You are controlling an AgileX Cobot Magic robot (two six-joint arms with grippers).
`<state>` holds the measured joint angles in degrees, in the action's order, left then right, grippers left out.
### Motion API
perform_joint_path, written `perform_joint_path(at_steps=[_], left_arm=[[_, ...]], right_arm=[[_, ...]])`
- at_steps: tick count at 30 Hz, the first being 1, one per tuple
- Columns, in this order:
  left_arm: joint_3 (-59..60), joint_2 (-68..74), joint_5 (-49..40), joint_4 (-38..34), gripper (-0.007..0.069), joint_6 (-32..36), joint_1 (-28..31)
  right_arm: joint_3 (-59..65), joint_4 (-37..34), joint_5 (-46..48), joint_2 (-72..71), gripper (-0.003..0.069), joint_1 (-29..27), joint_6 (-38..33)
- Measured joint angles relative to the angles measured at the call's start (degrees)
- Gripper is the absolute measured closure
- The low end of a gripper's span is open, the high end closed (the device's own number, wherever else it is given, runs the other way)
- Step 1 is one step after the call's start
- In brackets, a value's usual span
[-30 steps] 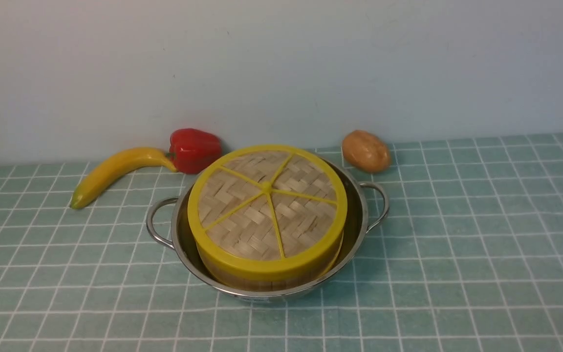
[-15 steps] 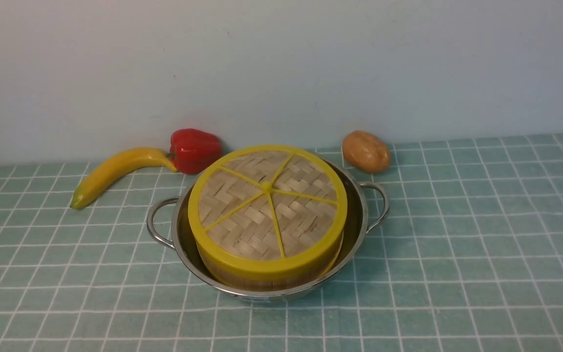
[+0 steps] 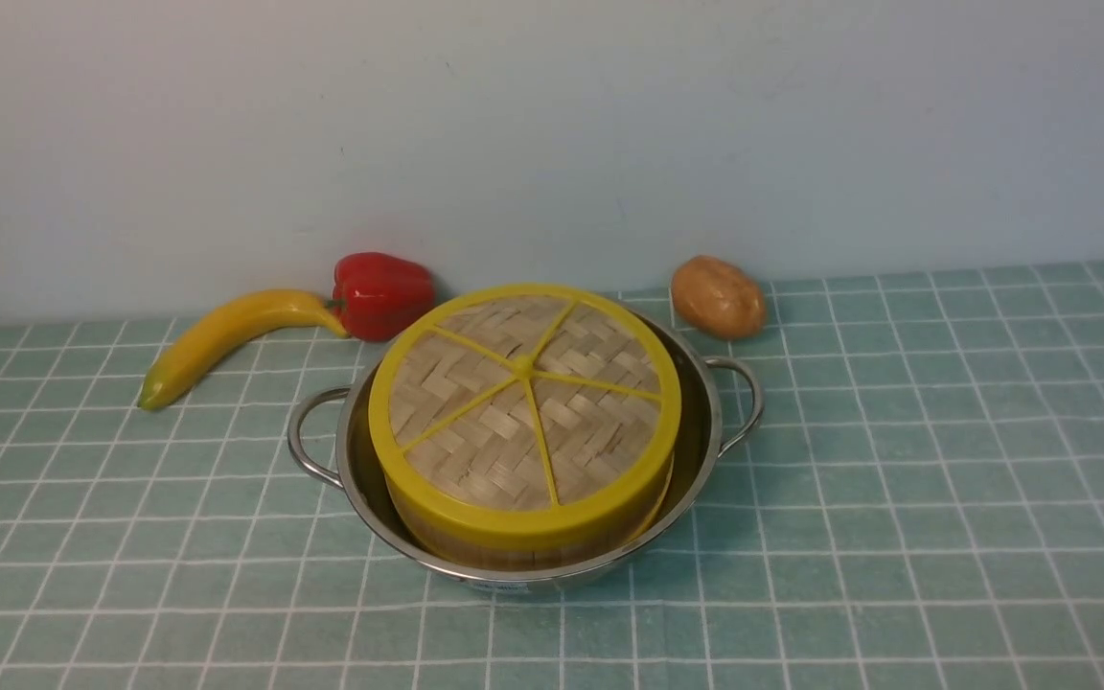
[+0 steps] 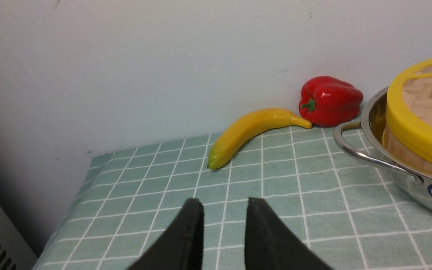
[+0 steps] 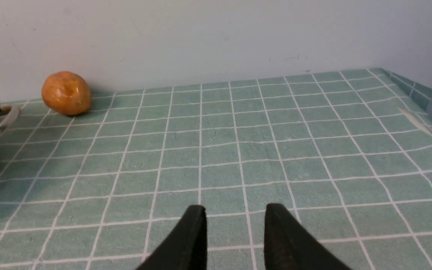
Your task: Place the steamer in the pot on the blue tablecloth, and put the lid on the steamer.
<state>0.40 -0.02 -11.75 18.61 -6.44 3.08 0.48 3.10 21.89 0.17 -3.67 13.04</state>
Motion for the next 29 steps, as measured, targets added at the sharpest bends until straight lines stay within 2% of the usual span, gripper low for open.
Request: perform_joint_path(at_steps=[29], left_arm=[[0.0,0.0,0.0,0.0,0.0413,0.1,0.0]], right_arm=[[0.0,0.0,-0.1,0.0,0.0419,0.0,0.0]])
